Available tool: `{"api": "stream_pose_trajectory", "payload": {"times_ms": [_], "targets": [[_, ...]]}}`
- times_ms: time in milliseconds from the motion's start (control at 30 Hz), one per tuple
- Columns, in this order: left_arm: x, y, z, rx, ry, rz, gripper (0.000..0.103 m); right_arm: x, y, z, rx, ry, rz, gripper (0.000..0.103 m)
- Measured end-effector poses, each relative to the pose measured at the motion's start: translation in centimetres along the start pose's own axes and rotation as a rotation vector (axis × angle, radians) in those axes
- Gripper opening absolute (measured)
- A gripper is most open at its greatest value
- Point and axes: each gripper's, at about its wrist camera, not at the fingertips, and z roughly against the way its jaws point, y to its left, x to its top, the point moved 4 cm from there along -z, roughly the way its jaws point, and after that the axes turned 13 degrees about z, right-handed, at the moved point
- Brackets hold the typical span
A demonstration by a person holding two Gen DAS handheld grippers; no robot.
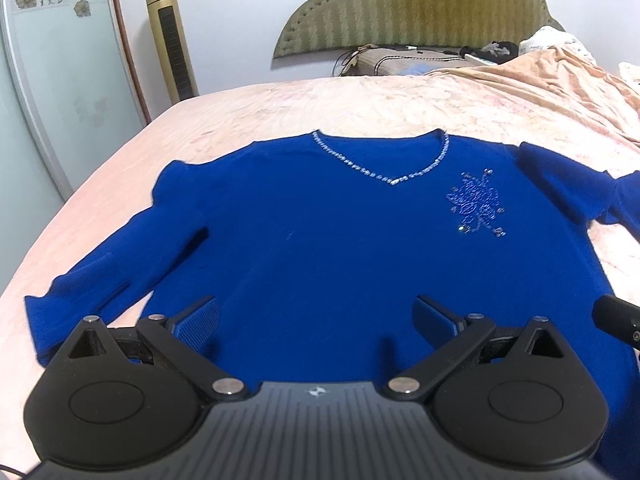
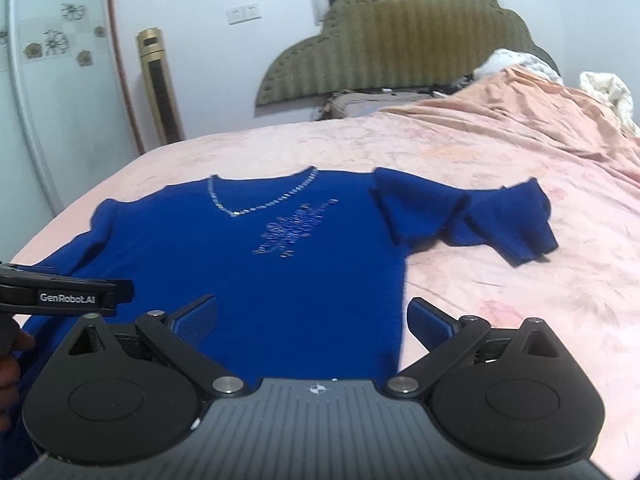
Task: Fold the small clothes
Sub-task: 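Grasp the cuff of a blue sweater sleeve with the right gripper, then lift the held sleeve with the right gripper and swing it toward the sweater body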
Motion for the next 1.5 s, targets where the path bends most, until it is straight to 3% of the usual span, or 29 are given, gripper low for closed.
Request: {"api": "stream_pose_trajectory", "payload": {"times_ms": [200,367,533,733,833,900,933,1033,1167,1267,1367,1500], "targets": [[0.3,-1.5,-0.9,-0.018,0.007,-0.01,0.103,-0.3,-3.3,-1.1,-0.049,0.01,-0.058,0.091],[0.2,-2.2,-1.3,-0.013,-0.006,-0.034,0.103,-0.4,-8.8,-2.0,-0.196,0.003,-0.111,0.09],[0.0,-2.6,-2.1,-0.017,0.02,-0.041,0.103,-0.3,-11.9,-4.8,-0.336,0.065,0.051,0.076],[-0.1,-3.0,-2.8,-0.002,0.034,-0.057,0.103,0.2,-13.1,-8.0,-0.295,0.121,0.174,0.058],[-0.1,-3.0,-3.0,0.005,0.037,-0.062,0.103,0.2,-14.0,-9.4,-0.28,0.145,0.136,0.04],[-0.1,-3.0,-3.2,0.008,0.041,-0.064,0.103,0.3,-15.0,-9.3,-0.283,0.145,0.082,0.01],[-0.1,-3.0,-3.2,0.009,0.042,-0.064,0.103,0.3,-15.5,-9.0,-0.286,0.14,0.056,0.006],[0.0,-2.9,-3.3,0.009,0.048,-0.063,0.103,0.4,-17.9,-7.7,-0.2,0.101,-0.128,0.005],[0.3,-2.8,-3.2,0.005,0.046,-0.061,0.103,-0.1,-24.2,-5.0,0.05,-0.008,-0.577,0.005],[0.5,-2.5,-3.0,0.005,0.042,-0.058,0.103,-0.9,-28.5,-2.9,0.163,-0.12,-0.851,0.006],[0.6,-2.4,-3.1,0.005,0.046,-0.05,0.103,-1.9,-31.9,-0.5,0.181,-0.222,-1.033,0.007],[0.5,-2.4,-3.1,0.007,0.05,-0.051,0.103,-3.4,-35.0,2.6,0.09,-0.31,-1.129,0.007]]}}
